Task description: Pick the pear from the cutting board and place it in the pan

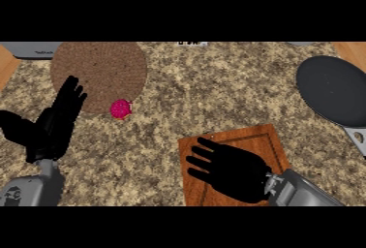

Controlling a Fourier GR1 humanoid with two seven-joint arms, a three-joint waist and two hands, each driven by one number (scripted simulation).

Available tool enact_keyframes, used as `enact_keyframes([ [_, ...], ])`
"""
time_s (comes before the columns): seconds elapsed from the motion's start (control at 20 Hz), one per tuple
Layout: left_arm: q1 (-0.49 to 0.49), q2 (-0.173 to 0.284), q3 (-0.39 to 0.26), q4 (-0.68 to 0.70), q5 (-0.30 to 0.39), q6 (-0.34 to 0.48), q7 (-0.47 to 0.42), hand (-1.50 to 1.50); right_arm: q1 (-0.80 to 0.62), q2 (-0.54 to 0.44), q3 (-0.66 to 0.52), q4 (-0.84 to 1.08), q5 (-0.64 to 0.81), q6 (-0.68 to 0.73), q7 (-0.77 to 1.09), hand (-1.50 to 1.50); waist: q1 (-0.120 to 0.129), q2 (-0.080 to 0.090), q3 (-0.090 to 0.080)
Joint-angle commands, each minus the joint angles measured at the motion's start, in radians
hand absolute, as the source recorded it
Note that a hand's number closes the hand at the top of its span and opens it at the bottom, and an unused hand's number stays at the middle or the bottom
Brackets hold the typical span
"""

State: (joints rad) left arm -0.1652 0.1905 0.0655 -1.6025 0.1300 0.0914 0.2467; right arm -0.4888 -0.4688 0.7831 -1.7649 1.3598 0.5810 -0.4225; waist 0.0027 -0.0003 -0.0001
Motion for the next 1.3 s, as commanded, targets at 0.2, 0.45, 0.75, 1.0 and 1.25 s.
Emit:
enact_keyframes([
  [0.2,-0.031,-0.006,0.025,0.09,-0.011,-0.023,-0.052,0.0,-0.022,0.121,-0.011,0.244,0.13,-0.11,-0.064,-1.5,0.001,0.002,0.0],
  [0.45,0.013,-0.025,-0.004,-0.013,-0.036,-0.002,-0.001,0.0,0.029,0.165,-0.041,0.301,0.176,-0.169,-0.093,-1.5,0.001,0.0,0.0],
  [0.75,0.057,0.01,0.045,-0.053,0.026,-0.076,0.01,0.0,0.031,0.207,-0.081,0.297,0.213,-0.115,-0.15,-1.5,0.002,-0.001,0.0],
  [1.0,-0.008,-0.034,0.02,0.025,-0.018,-0.032,-0.011,0.0,0.025,0.255,-0.078,0.51,0.262,-0.253,-0.182,1.5,0.004,0.002,0.0],
  [1.25,-0.03,-0.018,0.037,-0.017,-0.016,-0.018,0.045,0.0,0.088,0.257,-0.055,0.464,0.282,-0.328,-0.222,1.5,0.0,0.001,0.0],
])
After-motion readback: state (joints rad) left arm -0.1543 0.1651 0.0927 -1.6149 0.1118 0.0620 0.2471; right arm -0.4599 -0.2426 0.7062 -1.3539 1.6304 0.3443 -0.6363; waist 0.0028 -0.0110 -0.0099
